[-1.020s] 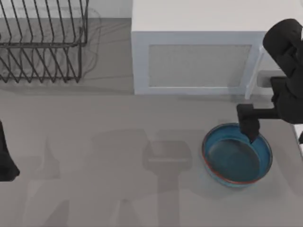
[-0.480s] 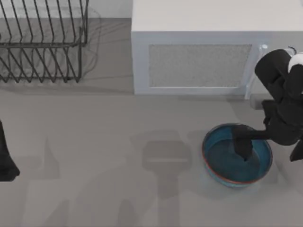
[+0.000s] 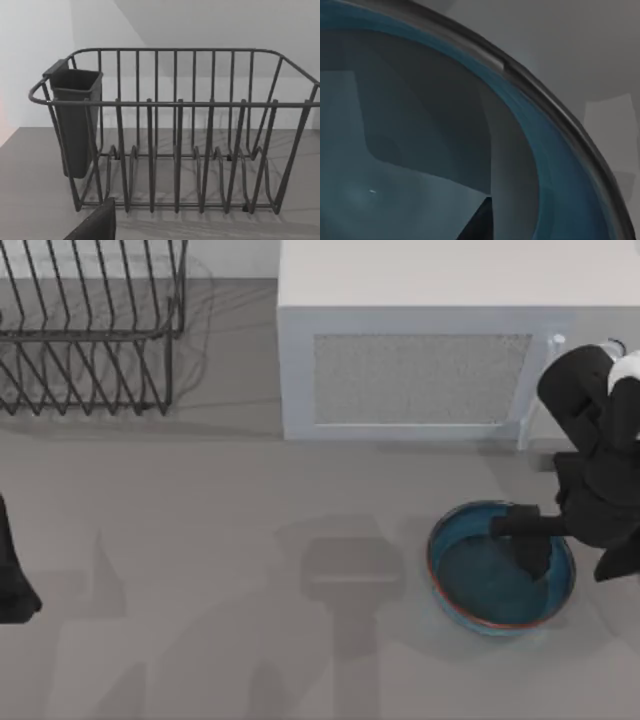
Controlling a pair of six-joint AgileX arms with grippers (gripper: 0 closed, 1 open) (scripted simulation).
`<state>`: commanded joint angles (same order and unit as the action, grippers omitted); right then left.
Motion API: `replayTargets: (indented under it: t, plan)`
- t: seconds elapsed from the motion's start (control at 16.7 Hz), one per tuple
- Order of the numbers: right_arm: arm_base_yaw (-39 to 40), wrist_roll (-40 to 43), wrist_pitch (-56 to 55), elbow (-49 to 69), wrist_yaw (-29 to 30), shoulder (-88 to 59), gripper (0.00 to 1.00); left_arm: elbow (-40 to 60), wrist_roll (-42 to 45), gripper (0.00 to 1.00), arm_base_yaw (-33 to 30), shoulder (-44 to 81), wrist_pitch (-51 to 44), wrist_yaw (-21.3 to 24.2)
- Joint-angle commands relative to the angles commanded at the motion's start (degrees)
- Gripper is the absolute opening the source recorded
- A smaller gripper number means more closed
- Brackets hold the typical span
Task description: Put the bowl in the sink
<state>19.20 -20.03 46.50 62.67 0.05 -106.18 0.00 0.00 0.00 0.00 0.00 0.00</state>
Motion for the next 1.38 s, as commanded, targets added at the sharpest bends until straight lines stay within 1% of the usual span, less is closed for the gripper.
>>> replayTargets:
  t: [0.36, 0.42, 1.02, 1.2, 1.38]
  plan:
    - [0.00, 0.00, 0.00, 0.00, 0.00, 0.00, 0.02, 0.00, 0.00, 1.00, 0.00, 0.00, 0.00, 0.00]
    - [0.00, 0.00, 0.00, 0.00, 0.00, 0.00, 0.00, 0.00, 0.00, 1.00, 0.00, 0.00, 0.00, 0.00]
    - [0.07, 0.08, 0.93, 0.92, 0.05, 0.21, 0.00, 0.00, 0.00, 1.00, 0.00, 0.00, 0.00, 0.00]
    - [0.21, 0.19, 6.84, 6.26, 0.05, 1.14, 0.00, 0.00, 0.00, 1.00, 0.00, 0.00, 0.00, 0.00]
    - [0.04, 0.20, 17.79, 13.81, 0.04, 2.91, 0.00, 0.00, 0.00, 1.00, 0.00, 0.00, 0.00, 0.00]
